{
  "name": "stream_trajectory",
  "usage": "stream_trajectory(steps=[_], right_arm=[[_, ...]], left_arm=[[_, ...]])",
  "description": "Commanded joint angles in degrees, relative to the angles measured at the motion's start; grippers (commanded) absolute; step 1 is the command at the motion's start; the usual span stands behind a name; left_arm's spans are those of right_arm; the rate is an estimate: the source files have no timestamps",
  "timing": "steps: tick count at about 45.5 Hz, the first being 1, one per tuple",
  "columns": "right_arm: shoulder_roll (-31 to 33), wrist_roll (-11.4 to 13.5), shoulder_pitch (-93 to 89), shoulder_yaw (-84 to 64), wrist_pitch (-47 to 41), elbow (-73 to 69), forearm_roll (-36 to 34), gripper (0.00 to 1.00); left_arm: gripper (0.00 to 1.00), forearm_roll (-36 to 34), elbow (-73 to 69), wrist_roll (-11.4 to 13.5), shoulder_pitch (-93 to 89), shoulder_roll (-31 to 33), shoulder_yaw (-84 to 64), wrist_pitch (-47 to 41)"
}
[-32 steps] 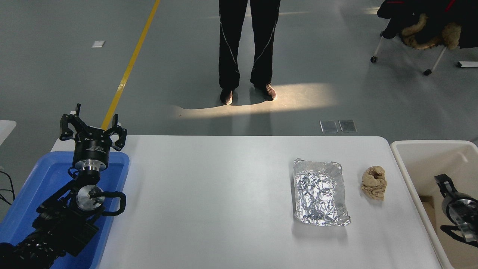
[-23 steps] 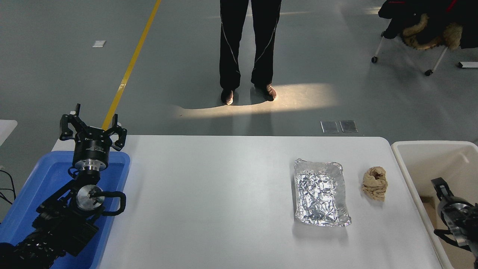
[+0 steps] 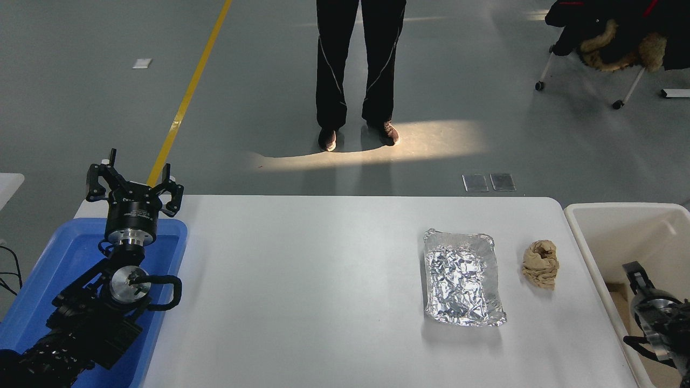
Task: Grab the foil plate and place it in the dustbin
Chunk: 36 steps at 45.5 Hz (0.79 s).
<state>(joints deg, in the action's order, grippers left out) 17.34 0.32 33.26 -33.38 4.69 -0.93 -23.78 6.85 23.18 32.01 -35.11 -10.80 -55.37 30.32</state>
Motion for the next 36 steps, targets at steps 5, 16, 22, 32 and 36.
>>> stream_trajectory(steps=[5, 16, 22, 32, 36], right_arm=[[0.15, -0.06, 1.45, 0.51, -0.82, -1.53, -0.13, 1.00], [18.06, -0.06, 20.24, -3.25, 0.06, -32.78, 1.19, 1.00], [24.41, -0.06, 43.16, -18.88, -0.03, -53.54, 4.53, 1.00], [16.42, -0.50, 73.15, -43.68, -3.18, -71.91, 5.32, 1.00], [11.76, -0.67, 83.78, -48.35, -8.10, -80.52, 5.41, 1.00]], left_arm=[[0.99, 0.01, 0.02, 0.07, 0.04, -0.01, 0.00, 0.00], [0.99, -0.08, 0.02, -0.01, 0.04, -0.01, 0.00, 0.00], [0.99, -0.08, 0.02, -0.01, 0.04, -0.09, 0.00, 0.00], [0.99, -0.08, 0.02, -0.01, 0.04, -0.09, 0.00, 0.00], [0.99, -0.08, -0.06, -0.01, 0.04, -0.10, 0.00, 0.00]])
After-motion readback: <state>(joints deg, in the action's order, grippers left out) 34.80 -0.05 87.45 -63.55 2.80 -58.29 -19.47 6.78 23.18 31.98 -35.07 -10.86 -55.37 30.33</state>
